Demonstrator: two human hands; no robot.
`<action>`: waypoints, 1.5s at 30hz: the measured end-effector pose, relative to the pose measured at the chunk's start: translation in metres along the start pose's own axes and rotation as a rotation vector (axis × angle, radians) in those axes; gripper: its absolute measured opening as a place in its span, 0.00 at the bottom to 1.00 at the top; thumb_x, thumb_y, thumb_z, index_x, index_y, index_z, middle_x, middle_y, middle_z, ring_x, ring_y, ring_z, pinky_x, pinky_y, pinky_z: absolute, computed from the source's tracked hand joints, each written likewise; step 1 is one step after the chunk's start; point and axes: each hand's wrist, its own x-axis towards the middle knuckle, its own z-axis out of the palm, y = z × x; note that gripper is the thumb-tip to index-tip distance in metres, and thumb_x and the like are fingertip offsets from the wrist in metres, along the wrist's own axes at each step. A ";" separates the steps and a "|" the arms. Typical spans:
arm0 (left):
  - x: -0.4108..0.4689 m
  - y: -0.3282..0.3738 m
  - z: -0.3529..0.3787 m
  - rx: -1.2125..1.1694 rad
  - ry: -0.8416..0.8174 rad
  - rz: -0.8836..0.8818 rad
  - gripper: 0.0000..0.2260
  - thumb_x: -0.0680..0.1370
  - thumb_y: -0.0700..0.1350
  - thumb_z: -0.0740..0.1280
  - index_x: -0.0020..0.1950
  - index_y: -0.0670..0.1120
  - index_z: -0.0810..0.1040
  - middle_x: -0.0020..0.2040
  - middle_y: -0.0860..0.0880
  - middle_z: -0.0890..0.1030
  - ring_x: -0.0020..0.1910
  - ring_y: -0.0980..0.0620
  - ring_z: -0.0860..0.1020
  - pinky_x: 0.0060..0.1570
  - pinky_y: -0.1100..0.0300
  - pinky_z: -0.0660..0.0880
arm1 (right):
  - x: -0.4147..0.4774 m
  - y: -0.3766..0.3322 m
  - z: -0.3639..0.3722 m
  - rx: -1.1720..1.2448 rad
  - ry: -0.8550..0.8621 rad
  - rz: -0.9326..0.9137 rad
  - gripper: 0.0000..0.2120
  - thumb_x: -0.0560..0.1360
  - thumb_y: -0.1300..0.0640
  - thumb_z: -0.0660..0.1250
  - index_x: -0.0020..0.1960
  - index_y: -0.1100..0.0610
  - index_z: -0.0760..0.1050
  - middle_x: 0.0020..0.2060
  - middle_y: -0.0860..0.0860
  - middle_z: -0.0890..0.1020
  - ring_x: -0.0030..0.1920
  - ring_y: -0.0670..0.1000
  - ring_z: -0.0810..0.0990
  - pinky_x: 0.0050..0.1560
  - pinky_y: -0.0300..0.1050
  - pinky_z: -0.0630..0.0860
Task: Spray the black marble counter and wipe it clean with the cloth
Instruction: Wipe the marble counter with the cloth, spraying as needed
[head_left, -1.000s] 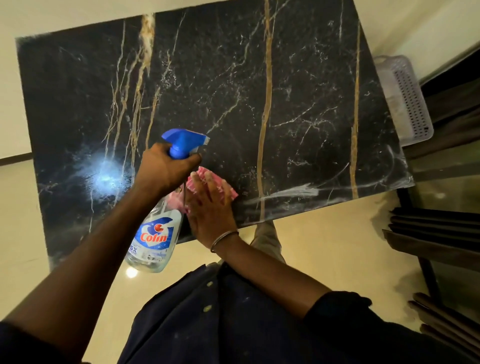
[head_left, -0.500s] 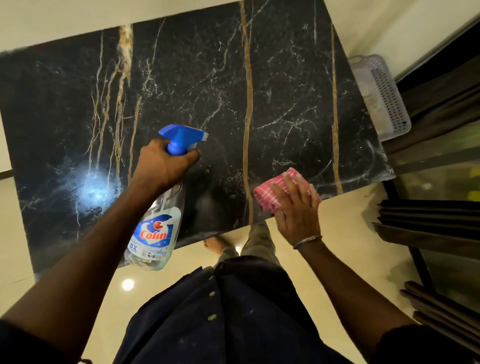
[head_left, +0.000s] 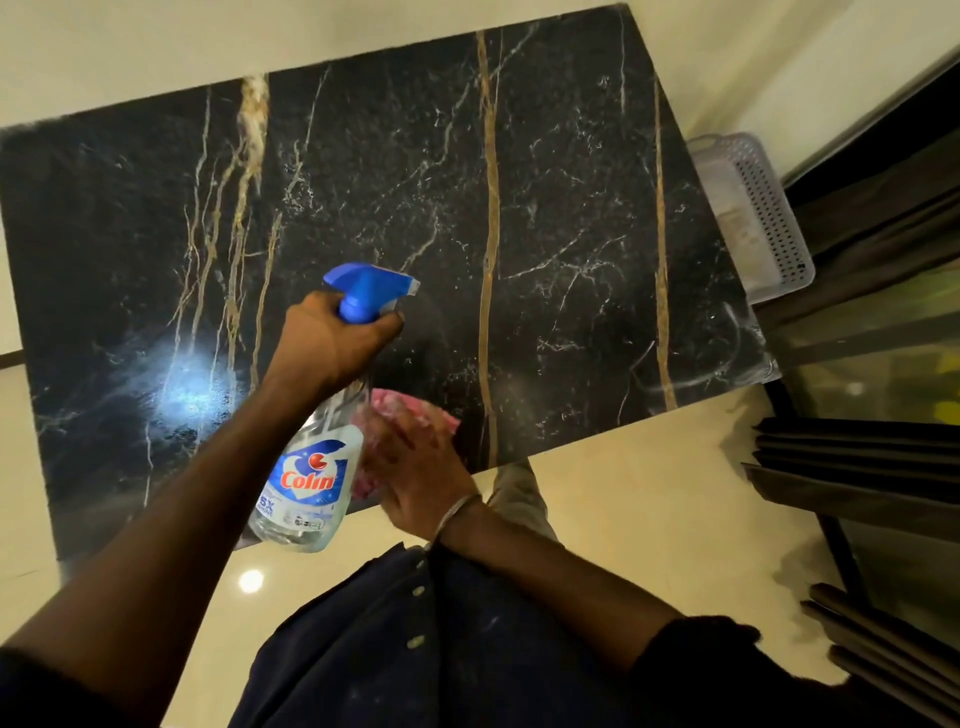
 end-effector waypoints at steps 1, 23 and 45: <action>0.001 0.002 0.001 0.008 0.001 -0.007 0.16 0.71 0.52 0.73 0.53 0.43 0.79 0.43 0.45 0.83 0.36 0.50 0.82 0.37 0.57 0.79 | 0.003 -0.007 0.004 -0.013 -0.007 -0.071 0.40 0.76 0.45 0.65 0.79 0.49 0.45 0.78 0.55 0.51 0.79 0.60 0.50 0.77 0.64 0.46; 0.044 0.119 0.101 0.091 -0.219 0.146 0.16 0.73 0.51 0.72 0.56 0.46 0.77 0.45 0.48 0.82 0.41 0.53 0.81 0.39 0.62 0.75 | -0.141 0.284 -0.117 -0.172 0.223 0.776 0.27 0.78 0.48 0.56 0.76 0.50 0.63 0.78 0.55 0.61 0.78 0.59 0.56 0.73 0.65 0.57; 0.096 0.161 0.096 0.052 -0.054 -0.001 0.14 0.74 0.51 0.72 0.54 0.45 0.78 0.41 0.47 0.82 0.36 0.53 0.80 0.35 0.62 0.75 | 0.075 0.318 -0.137 -0.096 0.111 0.652 0.30 0.75 0.45 0.52 0.77 0.45 0.59 0.80 0.53 0.55 0.79 0.59 0.50 0.74 0.68 0.51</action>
